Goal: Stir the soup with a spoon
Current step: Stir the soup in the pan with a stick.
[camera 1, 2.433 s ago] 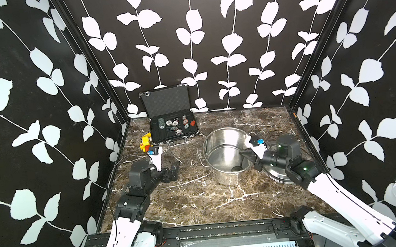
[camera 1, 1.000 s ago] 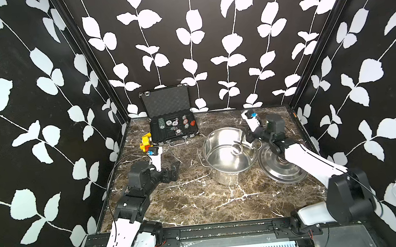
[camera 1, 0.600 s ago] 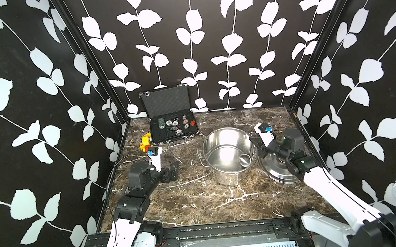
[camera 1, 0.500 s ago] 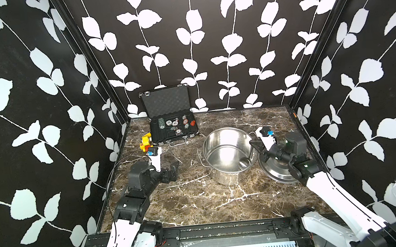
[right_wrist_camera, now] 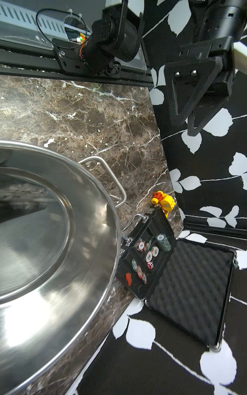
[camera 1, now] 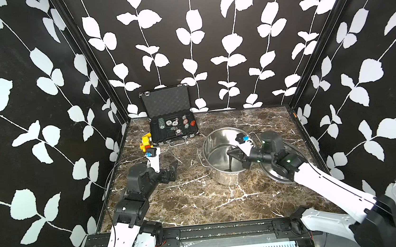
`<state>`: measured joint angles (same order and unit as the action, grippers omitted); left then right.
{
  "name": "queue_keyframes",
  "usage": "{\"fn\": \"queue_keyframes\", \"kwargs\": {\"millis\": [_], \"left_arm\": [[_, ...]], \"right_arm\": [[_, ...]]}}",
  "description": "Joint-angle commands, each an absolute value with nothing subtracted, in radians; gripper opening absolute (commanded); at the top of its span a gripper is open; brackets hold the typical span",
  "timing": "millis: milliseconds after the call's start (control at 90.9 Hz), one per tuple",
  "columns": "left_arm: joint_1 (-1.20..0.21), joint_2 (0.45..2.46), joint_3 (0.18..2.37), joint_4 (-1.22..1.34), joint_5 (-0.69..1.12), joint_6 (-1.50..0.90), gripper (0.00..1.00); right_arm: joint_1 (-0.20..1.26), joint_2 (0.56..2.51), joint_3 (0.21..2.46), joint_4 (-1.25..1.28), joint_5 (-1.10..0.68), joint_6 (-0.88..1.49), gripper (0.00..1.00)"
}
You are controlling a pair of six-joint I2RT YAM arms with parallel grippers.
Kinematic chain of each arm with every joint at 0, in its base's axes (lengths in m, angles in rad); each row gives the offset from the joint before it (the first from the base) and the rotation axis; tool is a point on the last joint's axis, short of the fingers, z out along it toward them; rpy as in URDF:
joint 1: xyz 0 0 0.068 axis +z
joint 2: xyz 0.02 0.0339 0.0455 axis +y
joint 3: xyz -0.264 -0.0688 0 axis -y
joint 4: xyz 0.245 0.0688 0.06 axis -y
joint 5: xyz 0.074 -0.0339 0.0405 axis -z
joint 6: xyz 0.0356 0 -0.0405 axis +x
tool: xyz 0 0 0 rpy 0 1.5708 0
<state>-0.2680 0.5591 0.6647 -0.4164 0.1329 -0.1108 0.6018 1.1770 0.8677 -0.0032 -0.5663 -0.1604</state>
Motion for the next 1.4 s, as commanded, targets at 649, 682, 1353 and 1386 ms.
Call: {"fn": "queue_keyframes", "kwargs": {"millis": [649, 682, 1353, 1386], "left_arm": [[-0.271, 0.525, 0.643, -0.391, 0.136, -0.104, 0.99], [-0.27, 0.524, 0.644, -0.39, 0.136, -0.105, 0.99], [-0.271, 0.527, 0.643, -0.384, 0.141, -0.104, 0.99], [-0.27, 0.528, 0.643, -0.384, 0.142, -0.103, 0.99]], "right_arm": [[0.473, 1.681, 1.301, 0.212, -0.603, -0.2, 0.0], [0.461, 1.672, 1.287, 0.212, -0.6, -0.201, 0.0], [0.282, 1.22, 0.904, 0.038, -0.509, -0.249, 0.0], [0.282, 1.202, 0.891, 0.023, -0.514, -0.245, 0.0]]}}
